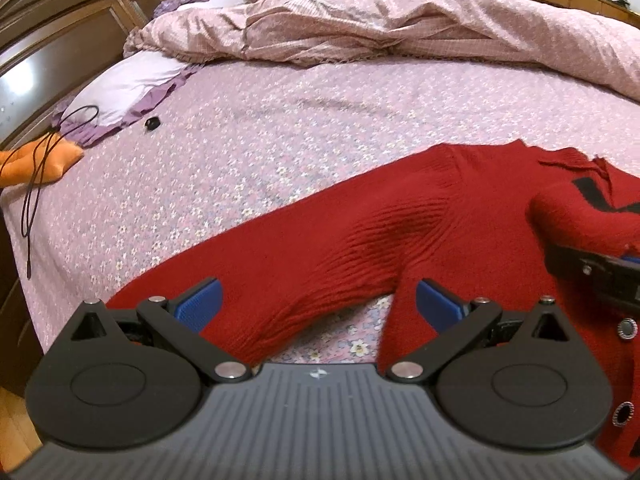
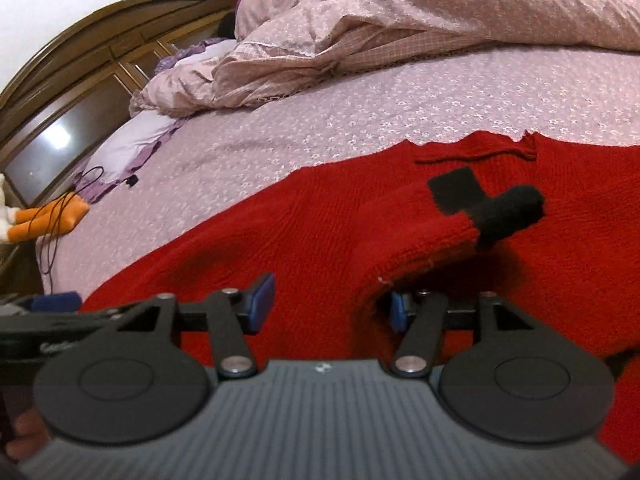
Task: Fold small clothes
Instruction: 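Lift the sleeve with the right tool and carry it across the cardigan body, then lower the sleeve onto the cardigan body and open the right tool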
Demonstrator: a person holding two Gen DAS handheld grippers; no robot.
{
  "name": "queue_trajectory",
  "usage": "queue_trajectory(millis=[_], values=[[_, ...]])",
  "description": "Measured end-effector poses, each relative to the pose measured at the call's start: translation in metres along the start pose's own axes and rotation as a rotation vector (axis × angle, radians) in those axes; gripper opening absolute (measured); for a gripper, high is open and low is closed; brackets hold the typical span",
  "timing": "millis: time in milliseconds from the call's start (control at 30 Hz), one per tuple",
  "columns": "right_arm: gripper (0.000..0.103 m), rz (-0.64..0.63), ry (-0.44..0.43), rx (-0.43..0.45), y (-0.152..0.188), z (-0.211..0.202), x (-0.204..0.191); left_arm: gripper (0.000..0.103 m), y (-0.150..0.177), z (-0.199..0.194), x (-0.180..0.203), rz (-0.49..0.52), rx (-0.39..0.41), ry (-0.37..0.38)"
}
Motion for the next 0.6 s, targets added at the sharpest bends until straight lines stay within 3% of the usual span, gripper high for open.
queue_trajectory(millis=[267, 600], values=[[0.060, 0.073, 0.052, -0.008, -0.015, -0.056, 0.030, 0.103, -0.019, -0.018, 0.041, 0.025, 0.036, 0.111], [0.060, 0.162, 0.270, 0.060, -0.023, -0.111, 0.116, 0.103, -0.048, -0.039, 0.127, 0.147, 0.121, 0.250]])
Point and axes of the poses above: each gripper's, at about its wrist camera, not at the fingertips, and z roughly the way its jaws point, x to its right, y to its underside, the point moved 10 cm from there along z, roughly the way its jaws point, and after that the axes turned 11 degrees about x, right-handed, at the moved point
